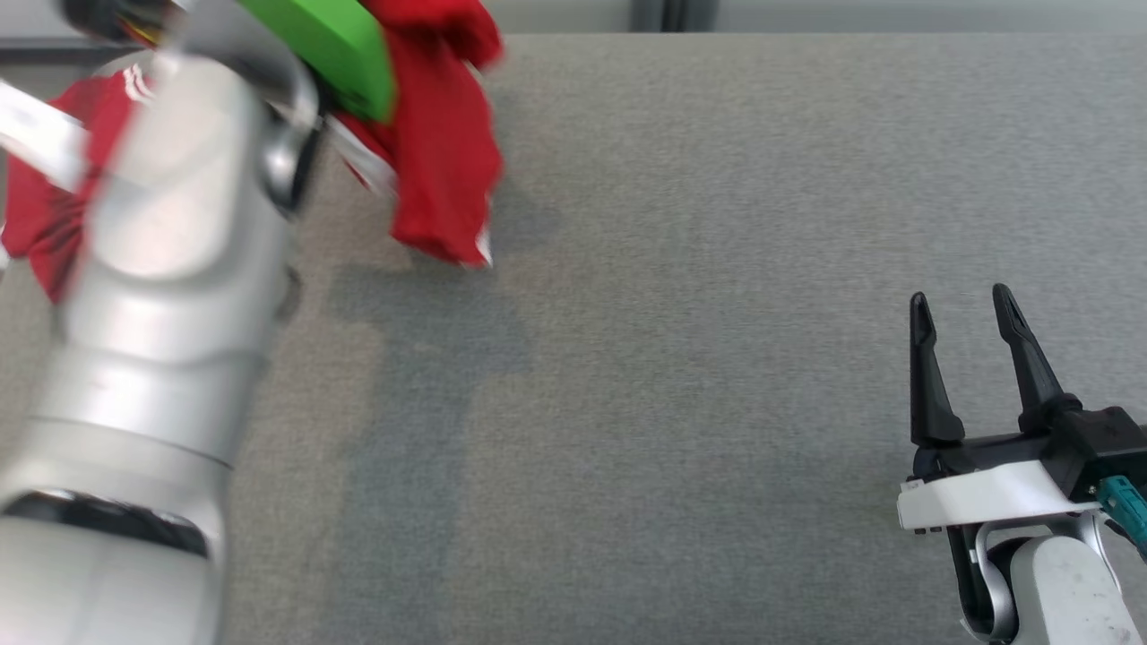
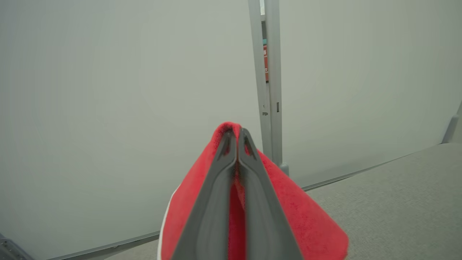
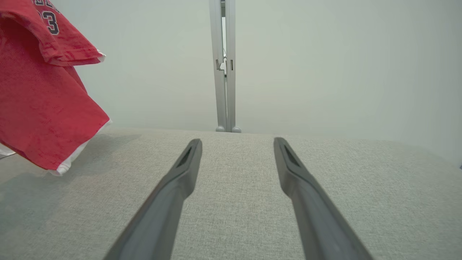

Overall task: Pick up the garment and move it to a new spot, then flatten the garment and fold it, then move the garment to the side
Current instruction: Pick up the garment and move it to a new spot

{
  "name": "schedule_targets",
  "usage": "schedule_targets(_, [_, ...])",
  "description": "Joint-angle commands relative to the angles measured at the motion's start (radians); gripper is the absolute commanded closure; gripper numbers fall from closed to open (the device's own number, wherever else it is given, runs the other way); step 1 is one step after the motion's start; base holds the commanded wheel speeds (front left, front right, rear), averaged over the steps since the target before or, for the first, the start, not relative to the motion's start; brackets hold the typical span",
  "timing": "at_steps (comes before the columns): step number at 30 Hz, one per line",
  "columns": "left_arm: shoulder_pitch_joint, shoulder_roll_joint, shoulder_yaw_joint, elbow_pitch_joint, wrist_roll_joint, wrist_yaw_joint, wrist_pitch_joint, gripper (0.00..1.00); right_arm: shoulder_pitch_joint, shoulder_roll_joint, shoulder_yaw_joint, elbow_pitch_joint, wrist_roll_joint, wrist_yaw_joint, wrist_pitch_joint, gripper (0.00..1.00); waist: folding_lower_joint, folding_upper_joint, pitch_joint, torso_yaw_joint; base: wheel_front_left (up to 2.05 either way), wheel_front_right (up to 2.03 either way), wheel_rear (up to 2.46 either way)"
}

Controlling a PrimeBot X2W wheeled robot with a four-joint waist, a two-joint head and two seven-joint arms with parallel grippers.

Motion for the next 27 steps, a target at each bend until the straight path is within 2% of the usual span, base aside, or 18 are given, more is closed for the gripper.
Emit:
schedule_targets(1, [0.056,-0.030,-0.022,-0.008,-0.005,-0.003,-0.008,1.00,0.017,-0.002,-0.004,0.003,0.007,-0.001,-0.001,0.00,0.0000,-0.0001,-0.043,-0.066,0.00,0.00,0.00])
schedule_targets(6, [0.241,-0.086,-0.131,-0.031,-0.023,-0.006,-0.056,1.00,0.017,-0.002,0.011,0.009,0.020,-0.001,-0.001,0.00,0.0000,-0.0001,-0.027,-0.106,0.00,0.00,0.00])
schedule_targets(8, [0.324,-0.094,-0.188,-0.052,-0.055,-0.004,-0.082,1.00,0.008,-0.002,0.018,0.010,0.023,-0.001,-0.001,0.00,0.0000,-0.0001,-0.020,-0.122,0.00,0.00,0.00])
schedule_targets(10, [0.414,-0.096,-0.261,-0.107,-0.144,0.006,-0.088,1.00,-0.003,-0.002,0.027,0.012,0.024,-0.001,-0.001,0.00,0.0000,-0.0001,-0.013,-0.138,0.00,0.00,0.00])
schedule_targets(12, [0.464,-0.095,-0.331,-0.151,-0.208,0.033,-0.089,1.00,-0.010,-0.002,0.031,0.013,0.027,-0.001,-0.001,0.00,0.0000,-0.0001,-0.007,-0.147,0.00,0.00,0.00])
schedule_targets(15, [0.523,-0.095,-0.452,-0.210,-0.289,0.103,-0.101,1.00,-0.012,-0.002,0.031,0.010,0.032,-0.001,-0.001,0.00,0.0000,-0.0001,0.001,-0.151,0.00,0.00,0.00])
schedule_targets(18, [0.551,-0.095,-0.551,-0.270,-0.383,0.152,-0.109,1.00,-0.008,-0.002,0.036,0.017,0.036,-0.001,-0.001,0.00,0.0000,-0.0001,0.006,-0.149,0.00,0.00,0.00])
schedule_targets(23, [0.513,-0.095,-0.693,-0.281,-0.436,0.194,-0.113,1.00,-0.021,-0.002,0.053,0.023,0.041,-0.001,-0.001,0.00,0.0000,-0.0001,0.005,-0.152,0.00,0.00,0.00])
schedule_targets(24, [0.505,-0.095,-0.710,-0.280,-0.448,0.197,-0.116,0.90,-0.023,-0.002,0.054,0.023,0.041,-0.001,-0.001,0.00,0.0000,-0.0001,0.005,-0.152,0.00,0.00,0.00])
schedule_targets(25, [0.500,-0.095,-0.722,-0.277,-0.457,0.202,-0.119,0.62,-0.024,-0.002,0.054,0.024,0.040,-0.001,-0.001,0.00,0.0000,-0.0001,0.005,-0.151,0.00,0.00,0.00])
schedule_targets(26, [0.495,-0.095,-0.730,-0.275,-0.471,0.205,-0.125,0.19,-0.024,-0.002,0.053,0.024,0.040,-0.001,-0.001,0.00,0.0000,-0.0001,0.005,-0.150,0.00,0.00,0.00])
schedule_targets(27, [0.490,-0.095,-0.733,-0.273,-0.480,0.208,-0.129,0.00,-0.023,-0.002,0.051,0.025,0.039,-0.001,-0.001,0.00,0.0000,-0.0001,0.004,-0.148,0.00,0.00,0.00])
